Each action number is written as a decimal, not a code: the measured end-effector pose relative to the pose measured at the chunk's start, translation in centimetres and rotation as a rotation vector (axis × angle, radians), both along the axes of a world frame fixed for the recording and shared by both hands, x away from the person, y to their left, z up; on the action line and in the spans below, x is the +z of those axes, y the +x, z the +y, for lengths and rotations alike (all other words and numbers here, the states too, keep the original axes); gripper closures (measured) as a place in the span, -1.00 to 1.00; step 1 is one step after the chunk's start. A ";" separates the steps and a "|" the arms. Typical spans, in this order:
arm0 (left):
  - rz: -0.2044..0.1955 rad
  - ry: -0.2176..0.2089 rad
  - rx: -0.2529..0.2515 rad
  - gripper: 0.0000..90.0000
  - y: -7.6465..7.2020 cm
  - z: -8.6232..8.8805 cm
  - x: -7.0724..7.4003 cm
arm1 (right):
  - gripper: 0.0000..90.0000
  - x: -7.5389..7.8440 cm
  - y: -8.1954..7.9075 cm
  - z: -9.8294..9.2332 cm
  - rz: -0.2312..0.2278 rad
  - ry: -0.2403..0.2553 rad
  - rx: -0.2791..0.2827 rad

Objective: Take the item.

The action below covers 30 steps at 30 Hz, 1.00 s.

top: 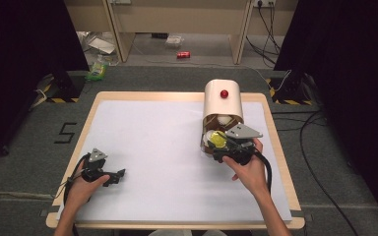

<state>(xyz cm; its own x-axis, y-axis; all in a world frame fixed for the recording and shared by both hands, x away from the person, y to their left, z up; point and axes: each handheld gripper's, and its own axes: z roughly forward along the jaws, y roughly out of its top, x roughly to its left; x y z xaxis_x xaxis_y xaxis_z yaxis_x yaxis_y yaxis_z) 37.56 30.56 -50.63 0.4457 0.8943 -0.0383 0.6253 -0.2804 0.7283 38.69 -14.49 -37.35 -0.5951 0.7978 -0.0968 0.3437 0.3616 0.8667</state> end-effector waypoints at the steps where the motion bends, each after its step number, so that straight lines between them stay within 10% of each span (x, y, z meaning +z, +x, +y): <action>1: 0.000 0.000 0.000 -1.00 0.0 0.0 0.0 | -0.43 0.0 0.1 0.0 0.002 0.000 0.000; 30: -0.001 -0.001 0.001 -1.00 0.0 0.0 0.0 | -0.14 1.0 -0.7 -0.6 -0.018 0.007 0.024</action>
<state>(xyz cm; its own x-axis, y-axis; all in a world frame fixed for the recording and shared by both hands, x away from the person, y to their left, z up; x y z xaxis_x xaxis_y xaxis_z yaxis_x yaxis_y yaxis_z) 37.56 30.57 -50.63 0.4445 0.8949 -0.0391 0.6252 -0.2787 0.7290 38.01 -15.10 -36.30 -0.6121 0.7842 -0.1019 0.3198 0.3633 0.8751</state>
